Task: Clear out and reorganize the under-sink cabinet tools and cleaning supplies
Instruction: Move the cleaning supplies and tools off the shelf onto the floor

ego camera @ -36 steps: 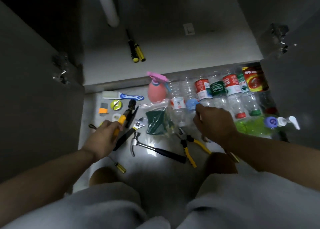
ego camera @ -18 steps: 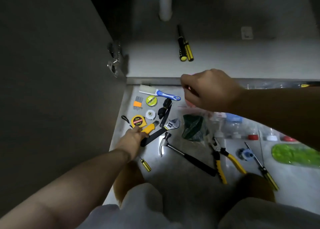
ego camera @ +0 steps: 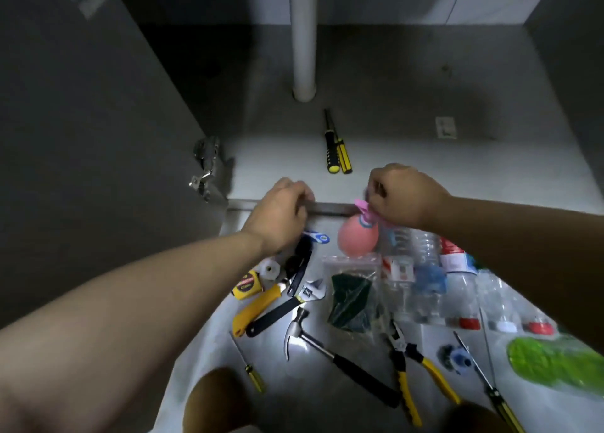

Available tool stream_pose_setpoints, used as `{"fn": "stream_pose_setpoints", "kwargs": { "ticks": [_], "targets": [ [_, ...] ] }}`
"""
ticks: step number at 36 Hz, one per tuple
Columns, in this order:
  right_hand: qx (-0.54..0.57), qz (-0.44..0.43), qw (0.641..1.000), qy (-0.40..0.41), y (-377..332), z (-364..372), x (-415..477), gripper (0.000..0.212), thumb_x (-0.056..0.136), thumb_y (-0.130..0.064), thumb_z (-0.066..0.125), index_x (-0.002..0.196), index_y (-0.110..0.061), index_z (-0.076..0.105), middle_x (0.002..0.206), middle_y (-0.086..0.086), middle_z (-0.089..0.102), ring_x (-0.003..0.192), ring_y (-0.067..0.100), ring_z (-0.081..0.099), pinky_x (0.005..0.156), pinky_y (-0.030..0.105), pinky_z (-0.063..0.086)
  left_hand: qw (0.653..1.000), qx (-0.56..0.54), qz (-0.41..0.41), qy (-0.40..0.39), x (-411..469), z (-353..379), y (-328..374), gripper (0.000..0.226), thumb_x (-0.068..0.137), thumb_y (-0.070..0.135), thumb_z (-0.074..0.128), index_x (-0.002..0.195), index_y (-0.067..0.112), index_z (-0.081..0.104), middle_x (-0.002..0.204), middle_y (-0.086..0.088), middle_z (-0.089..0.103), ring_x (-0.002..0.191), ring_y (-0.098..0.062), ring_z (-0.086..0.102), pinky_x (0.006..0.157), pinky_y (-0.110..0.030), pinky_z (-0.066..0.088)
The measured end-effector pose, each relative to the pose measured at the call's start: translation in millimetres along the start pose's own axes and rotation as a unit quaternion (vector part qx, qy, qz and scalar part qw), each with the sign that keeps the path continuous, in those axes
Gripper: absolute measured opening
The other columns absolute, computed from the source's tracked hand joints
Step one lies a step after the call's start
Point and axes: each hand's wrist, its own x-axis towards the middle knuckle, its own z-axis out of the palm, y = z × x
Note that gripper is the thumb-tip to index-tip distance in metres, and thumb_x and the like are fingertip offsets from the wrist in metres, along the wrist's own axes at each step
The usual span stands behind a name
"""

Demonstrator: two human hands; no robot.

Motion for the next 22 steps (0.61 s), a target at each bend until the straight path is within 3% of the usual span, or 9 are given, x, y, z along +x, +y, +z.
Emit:
{"fn": "stream_pose_setpoints", "kwargs": {
  "ticks": [2, 6, 9, 13, 17, 22],
  "targets": [
    [0.035, 0.027, 0.999, -0.001, 7.9, -1.0, 16.9, 0.011, 0.093, -0.027, 0.057, 0.095, -0.018, 0.063, 0.097, 0.005, 0.063, 0.087, 0.024, 0.061, 0.082, 0.041, 0.054, 1.000, -0.010, 0.000, 0.011, 27.6, -1.8, 12.8, 0.027, 0.092, 0.011, 0.059, 0.116, 0.023, 0.062, 0.109, 0.001, 0.052, 0.097, -0.017, 0.063, 0.088, -0.020, 0.044],
    [0.080, 0.060, 0.995, 0.009, 17.1, 0.2, 49.8, 0.011, 0.093, -0.025, 0.057, 0.094, -0.015, 0.063, 0.098, 0.009, 0.068, 0.091, 0.028, 0.061, 0.081, 0.037, 0.052, 0.999, -0.017, -0.042, 0.000, 77.2, 4.0, 31.1, 0.052, 0.094, 0.022, 0.065, 0.143, 0.024, 0.047, 0.123, -0.016, 0.056, 0.106, -0.032, 0.062, 0.099, -0.036, 0.049],
    [0.107, 0.082, 0.991, 0.005, 16.1, 5.1, 71.5, 0.012, 0.090, -0.023, 0.061, 0.094, -0.013, 0.064, 0.100, 0.012, 0.069, 0.096, 0.030, 0.062, 0.082, 0.034, 0.050, 0.996, -0.031, -0.083, 0.016, 102.8, 10.8, 37.6, 0.060, 0.092, 0.026, 0.067, 0.147, 0.021, 0.044, 0.128, -0.019, 0.059, 0.115, -0.036, 0.060, 0.100, -0.034, 0.045],
    [0.138, 0.113, 0.984, -0.003, 10.0, 13.8, 98.2, 0.027, 0.088, -0.025, 0.064, 0.097, 0.000, 0.069, 0.102, 0.020, 0.070, 0.099, 0.034, 0.063, 0.085, 0.039, 0.053, 0.991, 0.008, -0.126, 0.054, 124.9, 20.9, 36.5, 0.040, 0.094, 0.033, 0.065, 0.128, 0.011, 0.062, 0.130, -0.018, 0.063, 0.121, -0.035, 0.058, 0.095, -0.034, 0.045],
    [0.145, 0.145, 0.979, 0.001, 4.7, 19.6, 115.1, 0.025, 0.088, -0.033, 0.065, 0.091, -0.009, 0.067, 0.096, 0.017, 0.067, 0.100, 0.032, 0.065, 0.068, 0.029, 0.042, 0.987, 0.027, -0.147, 0.054, 134.3, 24.5, 37.5, 0.037, 0.088, 0.042, 0.071, 0.100, 0.007, 0.071, 0.108, -0.019, 0.070, 0.105, -0.035, 0.064, 0.071, -0.030, 0.037],
    [0.128, 0.180, 0.975, 0.007, 0.1, 25.0, 123.3, 0.035, 0.087, -0.028, 0.069, 0.115, -0.007, 0.068, 0.119, 0.015, 0.067, 0.112, 0.031, 0.062, 0.077, 0.026, 0.045, 0.983, 0.018, -0.177, 0.053, 138.9, 24.3, 39.8, 0.037, 0.083, 0.039, 0.074, 0.105, 0.009, 0.072, 0.111, -0.017, 0.071, 0.107, -0.033, 0.066, 0.071, -0.028, 0.039]
  ]
}}
